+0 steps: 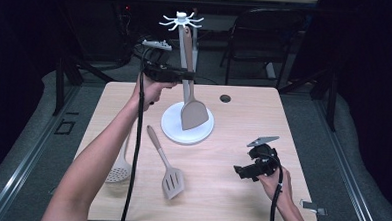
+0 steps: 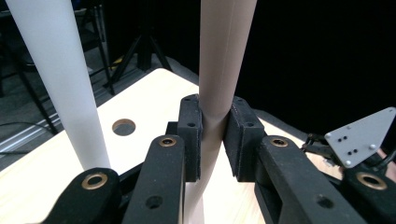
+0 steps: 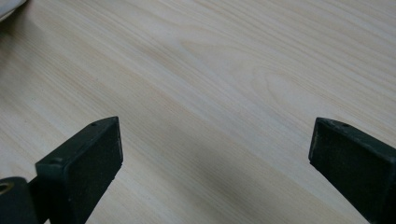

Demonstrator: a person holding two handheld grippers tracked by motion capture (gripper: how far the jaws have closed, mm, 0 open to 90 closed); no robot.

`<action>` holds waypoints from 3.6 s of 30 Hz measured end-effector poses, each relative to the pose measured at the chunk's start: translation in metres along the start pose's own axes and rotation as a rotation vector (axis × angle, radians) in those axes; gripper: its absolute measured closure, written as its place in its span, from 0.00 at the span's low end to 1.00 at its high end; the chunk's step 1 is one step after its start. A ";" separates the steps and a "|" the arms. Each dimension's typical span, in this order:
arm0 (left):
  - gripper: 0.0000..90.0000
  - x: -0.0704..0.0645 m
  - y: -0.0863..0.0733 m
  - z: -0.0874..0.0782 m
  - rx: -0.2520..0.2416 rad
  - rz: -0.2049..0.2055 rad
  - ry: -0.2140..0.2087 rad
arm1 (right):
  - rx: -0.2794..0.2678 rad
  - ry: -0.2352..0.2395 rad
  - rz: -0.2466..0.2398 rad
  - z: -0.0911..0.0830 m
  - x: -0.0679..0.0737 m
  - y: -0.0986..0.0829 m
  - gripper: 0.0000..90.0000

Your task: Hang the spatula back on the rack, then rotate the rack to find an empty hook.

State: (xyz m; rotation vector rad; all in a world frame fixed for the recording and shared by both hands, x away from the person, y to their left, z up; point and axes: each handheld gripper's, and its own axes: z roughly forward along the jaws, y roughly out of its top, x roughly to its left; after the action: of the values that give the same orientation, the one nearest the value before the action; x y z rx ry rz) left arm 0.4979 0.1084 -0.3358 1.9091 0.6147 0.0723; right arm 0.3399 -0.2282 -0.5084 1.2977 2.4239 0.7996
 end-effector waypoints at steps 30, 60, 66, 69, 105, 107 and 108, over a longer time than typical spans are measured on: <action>0.85 0.001 0.002 0.006 0.037 0.147 0.260 | 0.019 -0.002 -0.003 0.001 -0.002 -0.001 0.03; 0.76 -0.017 -0.009 -0.036 -0.043 0.169 0.286 | 0.031 0.010 -0.018 0.004 0.001 0.000 0.04; 0.86 -0.026 0.000 -0.046 -0.074 0.195 0.304 | 0.031 0.013 -0.020 0.006 0.002 0.000 0.04; 0.92 -0.031 0.006 -0.048 -0.078 0.209 0.317 | 0.036 0.013 -0.022 0.006 0.002 0.000 0.04; 1.00 -0.035 0.057 -0.070 -0.186 0.195 0.459 | 0.050 0.004 -0.027 0.003 -0.001 -0.002 0.04; 1.00 -0.033 0.057 -0.070 -0.190 0.189 0.463 | 0.040 0.016 -0.018 0.004 0.000 -0.002 0.04; 1.00 -0.032 0.057 -0.070 -0.188 0.188 0.467 | 0.042 0.013 -0.018 0.004 0.001 -0.002 0.04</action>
State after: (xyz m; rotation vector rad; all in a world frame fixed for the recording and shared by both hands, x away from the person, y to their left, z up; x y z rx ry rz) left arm 0.4690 0.1368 -0.2485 1.7677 0.7063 0.6883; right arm 0.3401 -0.2273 -0.5126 1.2876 2.4714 0.7586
